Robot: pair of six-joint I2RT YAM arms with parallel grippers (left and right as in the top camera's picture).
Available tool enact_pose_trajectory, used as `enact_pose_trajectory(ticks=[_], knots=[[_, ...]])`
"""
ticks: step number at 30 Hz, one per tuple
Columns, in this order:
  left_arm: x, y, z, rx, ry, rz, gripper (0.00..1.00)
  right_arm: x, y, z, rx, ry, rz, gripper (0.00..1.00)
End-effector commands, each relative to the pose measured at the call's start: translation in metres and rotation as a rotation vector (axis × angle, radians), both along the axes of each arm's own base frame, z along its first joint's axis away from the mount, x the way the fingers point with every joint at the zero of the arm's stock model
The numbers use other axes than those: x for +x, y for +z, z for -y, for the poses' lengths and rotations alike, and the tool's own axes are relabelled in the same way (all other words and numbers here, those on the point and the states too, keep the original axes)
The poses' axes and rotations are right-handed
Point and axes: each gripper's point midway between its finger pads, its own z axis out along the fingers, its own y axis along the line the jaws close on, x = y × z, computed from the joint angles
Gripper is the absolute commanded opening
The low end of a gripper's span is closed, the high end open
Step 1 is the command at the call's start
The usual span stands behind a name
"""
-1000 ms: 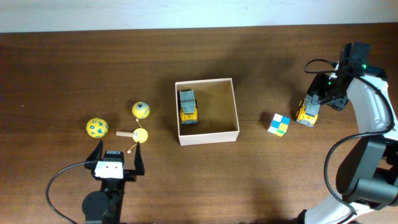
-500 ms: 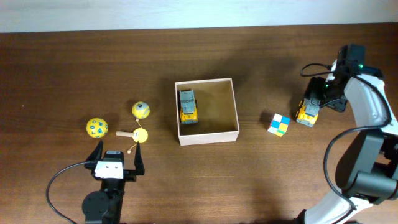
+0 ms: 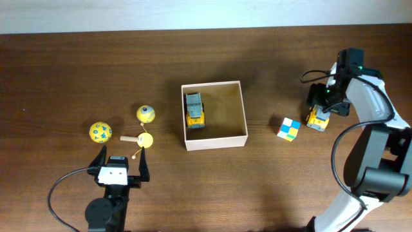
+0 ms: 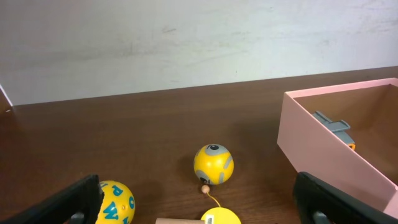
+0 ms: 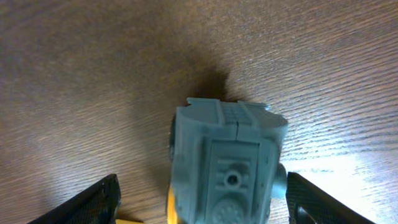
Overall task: Pack container
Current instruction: 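Lower the right gripper and grasp the second toy truck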
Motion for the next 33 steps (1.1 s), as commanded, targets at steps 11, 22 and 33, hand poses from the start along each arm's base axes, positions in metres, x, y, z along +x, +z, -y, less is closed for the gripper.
enact_pose_trajectory(ticks=[11, 22, 33], knots=[[0.000, -0.001, 0.000, 0.005, -0.001, 0.002, 0.99, -0.001, -0.011, 0.004, -0.030, 0.021, -0.023, 0.72], [0.000, -0.001, 0.000, 0.005, -0.001, 0.002, 0.99, 0.000, -0.016, 0.004, -0.045, 0.090, -0.017, 0.70], [0.000, -0.001, 0.000, 0.005, -0.001, 0.002, 0.99, -0.001, -0.026, 0.004, -0.046, 0.092, -0.006, 0.62]])
